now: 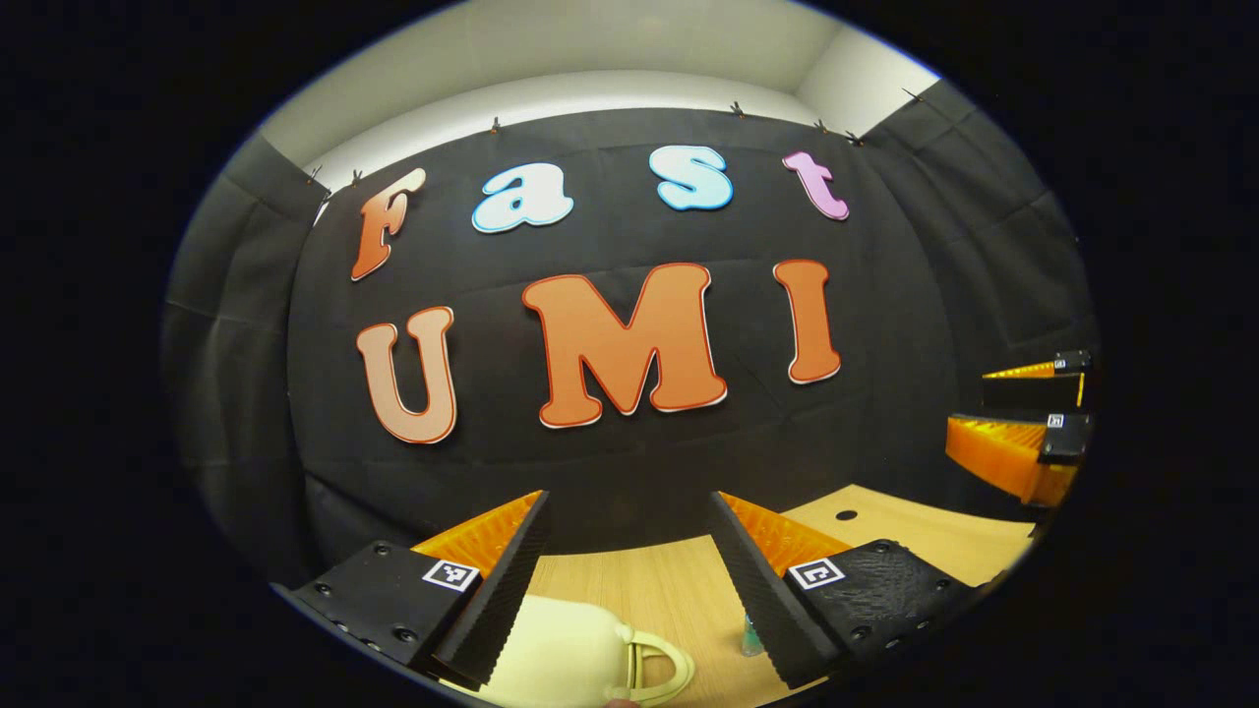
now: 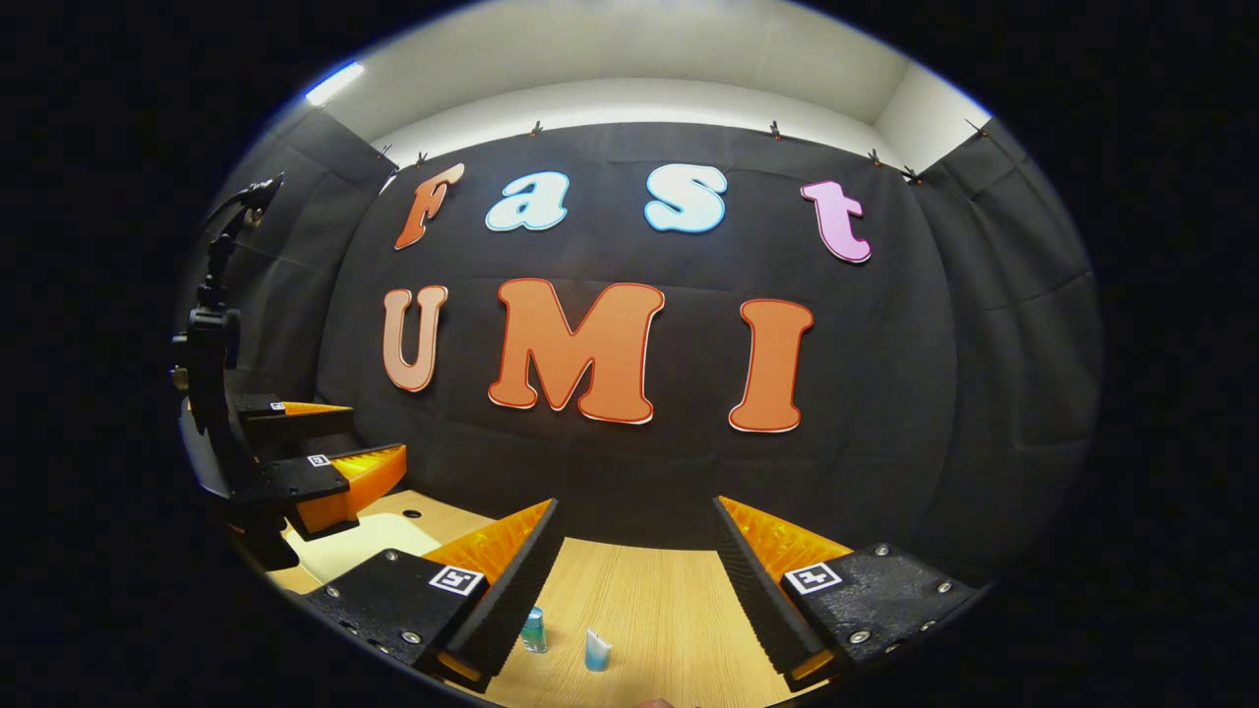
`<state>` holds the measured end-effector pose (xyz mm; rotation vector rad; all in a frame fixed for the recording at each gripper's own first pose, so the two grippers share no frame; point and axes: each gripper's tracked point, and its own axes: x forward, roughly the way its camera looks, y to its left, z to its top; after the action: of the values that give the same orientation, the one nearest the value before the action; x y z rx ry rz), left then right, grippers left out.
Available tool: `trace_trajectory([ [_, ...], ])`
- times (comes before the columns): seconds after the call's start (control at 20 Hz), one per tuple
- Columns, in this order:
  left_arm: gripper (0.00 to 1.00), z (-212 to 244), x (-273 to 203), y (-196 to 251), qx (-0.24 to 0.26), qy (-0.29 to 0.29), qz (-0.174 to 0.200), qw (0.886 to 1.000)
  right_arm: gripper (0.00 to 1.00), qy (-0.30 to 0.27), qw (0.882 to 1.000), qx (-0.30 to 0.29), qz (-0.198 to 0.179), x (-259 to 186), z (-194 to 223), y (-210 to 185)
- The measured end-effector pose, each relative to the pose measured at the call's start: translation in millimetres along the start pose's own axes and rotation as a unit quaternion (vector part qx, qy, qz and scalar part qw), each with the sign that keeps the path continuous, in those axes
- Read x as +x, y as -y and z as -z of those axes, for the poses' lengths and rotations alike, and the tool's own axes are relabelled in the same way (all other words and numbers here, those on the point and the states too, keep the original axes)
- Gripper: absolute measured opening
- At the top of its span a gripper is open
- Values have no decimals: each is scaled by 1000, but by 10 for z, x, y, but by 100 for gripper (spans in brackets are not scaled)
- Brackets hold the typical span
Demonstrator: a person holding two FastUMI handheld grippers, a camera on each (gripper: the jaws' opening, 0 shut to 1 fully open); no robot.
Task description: First open the suitcase, pack the skin care products into it, and then close the suitcase.
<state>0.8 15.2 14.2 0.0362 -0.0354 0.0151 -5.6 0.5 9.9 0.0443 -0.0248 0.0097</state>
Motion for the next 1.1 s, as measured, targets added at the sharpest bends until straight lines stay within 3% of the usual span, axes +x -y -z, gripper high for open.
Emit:
trace_trajectory([
  [0.15, 98, 256, -20, 144, 39, -24, 21, 999, 95, -10, 1000, -4, 4, 10, 96, 39],
  [0.25, 98, 594, -2, 352, 61, -58, 66, 994, 95, -18, 1000, 0, 1, 7, 170, 59],
  [0.55, 97, 1339, 5, 427, 152, -122, 83, 977, 95, -33, 999, 2, 15, -14, 324, 294],
  [0.75, 97, 1922, 26, 503, 190, -181, 110, 959, 95, -47, 999, 2, 26, 4, 441, 474],
  [1.1, 97, 2545, -34, 649, 289, -231, 151, 917, 95, -65, 997, -3, 36, 73, 600, 689],
])
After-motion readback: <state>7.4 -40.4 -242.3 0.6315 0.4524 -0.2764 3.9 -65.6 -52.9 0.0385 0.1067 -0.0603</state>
